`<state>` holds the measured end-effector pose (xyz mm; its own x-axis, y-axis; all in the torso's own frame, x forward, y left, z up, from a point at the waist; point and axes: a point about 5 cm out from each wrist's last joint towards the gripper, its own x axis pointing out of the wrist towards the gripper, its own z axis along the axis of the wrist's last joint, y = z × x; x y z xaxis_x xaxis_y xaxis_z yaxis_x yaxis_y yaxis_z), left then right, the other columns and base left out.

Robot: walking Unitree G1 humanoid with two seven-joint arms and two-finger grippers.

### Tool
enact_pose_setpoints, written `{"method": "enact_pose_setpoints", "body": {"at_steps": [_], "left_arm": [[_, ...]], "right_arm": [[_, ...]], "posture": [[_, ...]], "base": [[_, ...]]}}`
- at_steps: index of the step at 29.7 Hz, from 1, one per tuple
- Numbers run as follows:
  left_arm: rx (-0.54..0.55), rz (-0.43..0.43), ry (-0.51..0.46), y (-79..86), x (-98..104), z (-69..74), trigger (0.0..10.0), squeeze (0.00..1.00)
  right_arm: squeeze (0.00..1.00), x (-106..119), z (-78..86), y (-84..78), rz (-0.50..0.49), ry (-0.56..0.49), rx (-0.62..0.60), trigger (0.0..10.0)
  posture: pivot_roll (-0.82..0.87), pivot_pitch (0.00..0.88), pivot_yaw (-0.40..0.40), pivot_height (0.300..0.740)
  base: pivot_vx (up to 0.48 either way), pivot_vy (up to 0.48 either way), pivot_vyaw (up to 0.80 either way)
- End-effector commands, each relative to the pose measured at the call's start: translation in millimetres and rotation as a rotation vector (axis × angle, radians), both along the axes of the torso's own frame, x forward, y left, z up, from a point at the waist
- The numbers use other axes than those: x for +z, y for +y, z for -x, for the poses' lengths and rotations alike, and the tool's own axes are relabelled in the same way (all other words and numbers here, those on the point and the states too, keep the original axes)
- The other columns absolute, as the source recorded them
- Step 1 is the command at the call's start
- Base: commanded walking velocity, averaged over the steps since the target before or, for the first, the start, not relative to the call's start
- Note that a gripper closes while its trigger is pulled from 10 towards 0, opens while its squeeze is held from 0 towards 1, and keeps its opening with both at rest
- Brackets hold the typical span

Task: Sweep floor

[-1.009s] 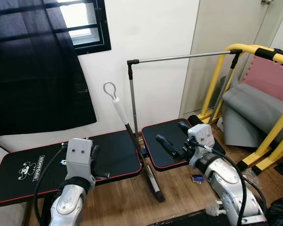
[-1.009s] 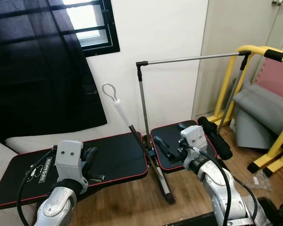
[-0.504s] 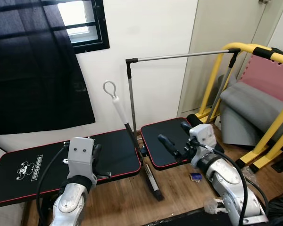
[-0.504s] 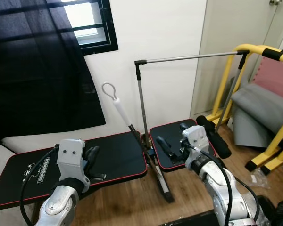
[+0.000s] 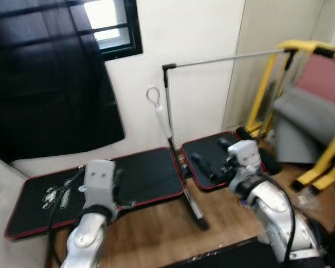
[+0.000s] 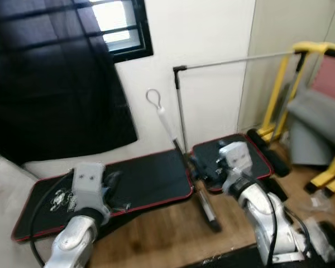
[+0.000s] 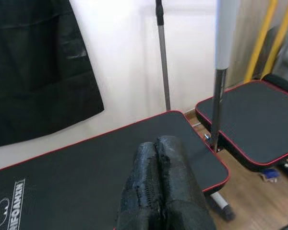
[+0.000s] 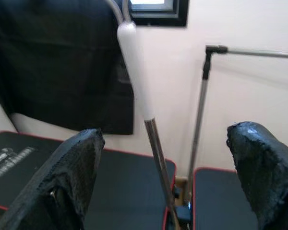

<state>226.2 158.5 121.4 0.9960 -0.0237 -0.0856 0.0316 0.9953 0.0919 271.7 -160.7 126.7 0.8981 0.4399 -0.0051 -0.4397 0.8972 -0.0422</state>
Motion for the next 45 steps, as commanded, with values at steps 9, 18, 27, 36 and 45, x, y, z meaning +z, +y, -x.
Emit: {"method": "enact_pose_setpoints", "body": {"at_steps": [9, 18, 27, 36, 45], "left_arm": [[0.012, -0.002, 0.008, 4.5, -1.3, 0.9, 10.0, 0.00], [-0.013, 0.010, 0.019, 3.1, -2.5, 0.5, 10.0, 0.00], [-0.018, 0.016, 0.017, 3.1, -2.1, 0.2, 10.0, 0.00], [-0.021, 0.017, 0.016, 2.9, -1.7, 0.3, 10.0, 0.00], [-0.023, 0.018, 0.013, 2.6, -1.0, -0.1, 10.0, 0.00]], "right_arm": [[0.00, 1.5, -2.9, 5.5, -0.006, 0.002, 0.001, 10.0], [0.00, 0.3, -5.5, 4.0, 0.014, 0.012, -0.021, 10.0], [0.00, -0.2, -6.2, 4.6, 0.029, 0.016, -0.019, 10.0], [0.00, 3.5, -1.2, 10.8, 0.049, -0.002, 0.099, 10.0], [0.00, 3.4, 3.0, 16.1, 0.128, 0.001, 0.209, 10.0]], "posture": [[-0.14, 0.000, -0.015, 0.740], [-0.14, 0.000, -0.014, 0.740], [-0.14, 0.000, -0.016, 0.740], [-0.14, 0.000, -0.012, 0.740], [-0.14, 0.000, -0.014, 0.740]], "base": [[0.000, 0.000, 0.00], [0.000, 0.000, -0.48], [0.000, 0.000, -0.27], [0.000, 0.000, 0.00], [0.000, 0.000, 0.62]]}}
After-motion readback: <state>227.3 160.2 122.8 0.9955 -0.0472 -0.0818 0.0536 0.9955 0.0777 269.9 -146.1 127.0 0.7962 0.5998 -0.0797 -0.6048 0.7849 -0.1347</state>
